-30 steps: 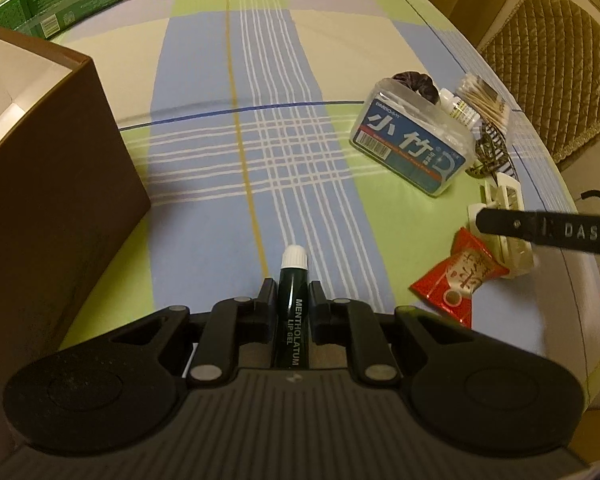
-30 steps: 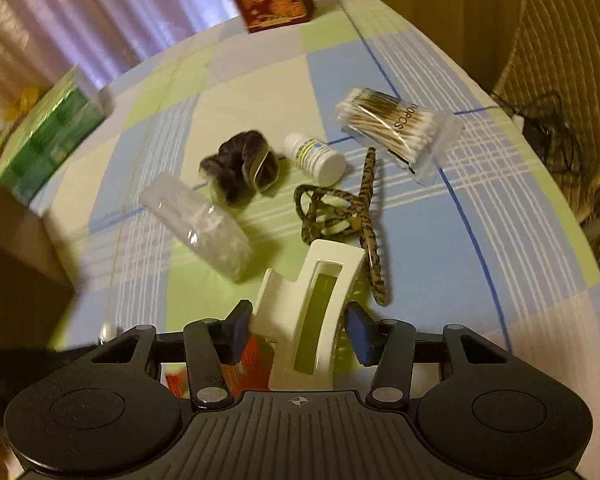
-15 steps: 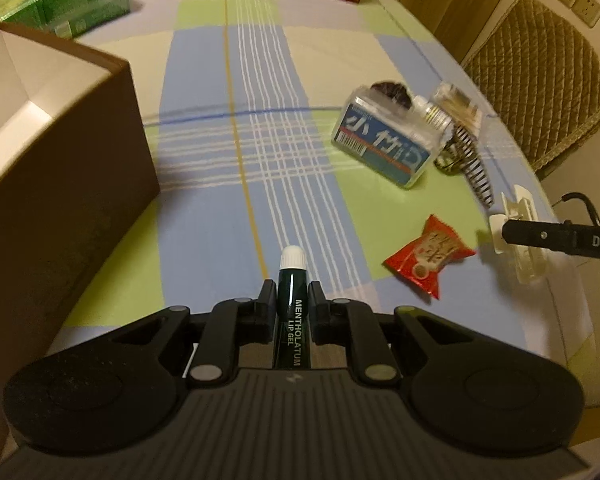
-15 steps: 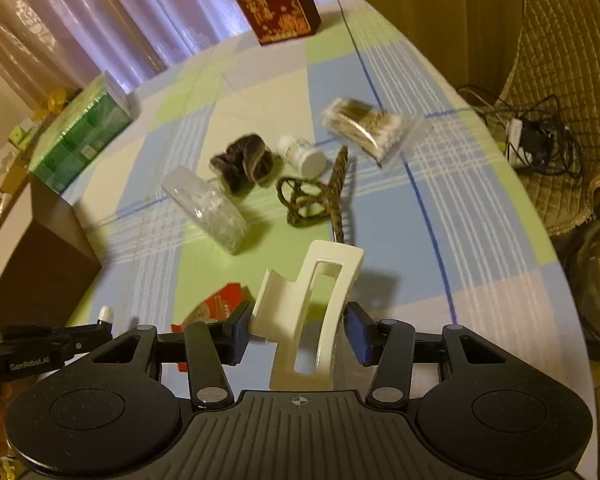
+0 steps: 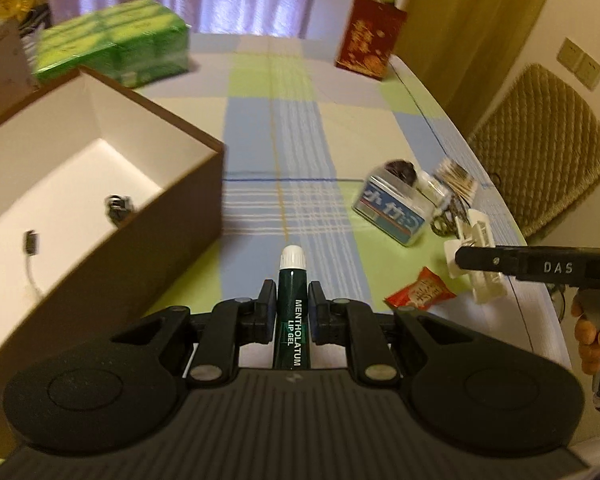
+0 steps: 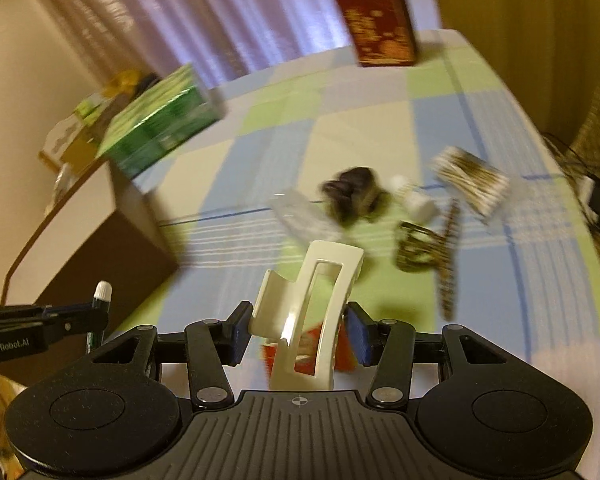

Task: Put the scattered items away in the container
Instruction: 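Lift the lip gel with the left tool while the right tool grasps the white hair clip, then carry lip gel and hair clip into the box and open both tools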

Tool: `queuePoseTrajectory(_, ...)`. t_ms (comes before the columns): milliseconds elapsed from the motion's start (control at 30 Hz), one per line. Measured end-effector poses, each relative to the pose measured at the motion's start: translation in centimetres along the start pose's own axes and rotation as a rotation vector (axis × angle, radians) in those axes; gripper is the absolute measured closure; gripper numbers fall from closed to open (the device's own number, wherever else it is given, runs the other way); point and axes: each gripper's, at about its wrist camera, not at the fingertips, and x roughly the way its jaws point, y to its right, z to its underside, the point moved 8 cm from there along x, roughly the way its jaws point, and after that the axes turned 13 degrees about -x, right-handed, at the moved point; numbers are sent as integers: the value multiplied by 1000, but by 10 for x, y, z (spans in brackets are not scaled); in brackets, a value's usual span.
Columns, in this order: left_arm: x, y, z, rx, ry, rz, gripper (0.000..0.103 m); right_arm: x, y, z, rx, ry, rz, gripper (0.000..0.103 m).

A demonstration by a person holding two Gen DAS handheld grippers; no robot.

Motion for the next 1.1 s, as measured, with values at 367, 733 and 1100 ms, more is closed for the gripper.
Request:
queuePoseTrajectory(367, -55, -38, -13, -118, 124, -26, 91, 20, -68, -35, -162, 20, -147, 51)
queuePoseTrajectory(733, -114, -100, -48, -205, 279, -111, 91, 37, -171, -107, -308, 123, -347, 51)
queuePoseTrajectory(1100, -95, -204, -76, -295, 244, -262, 91, 129, -269, -136, -494, 4, -436, 51)
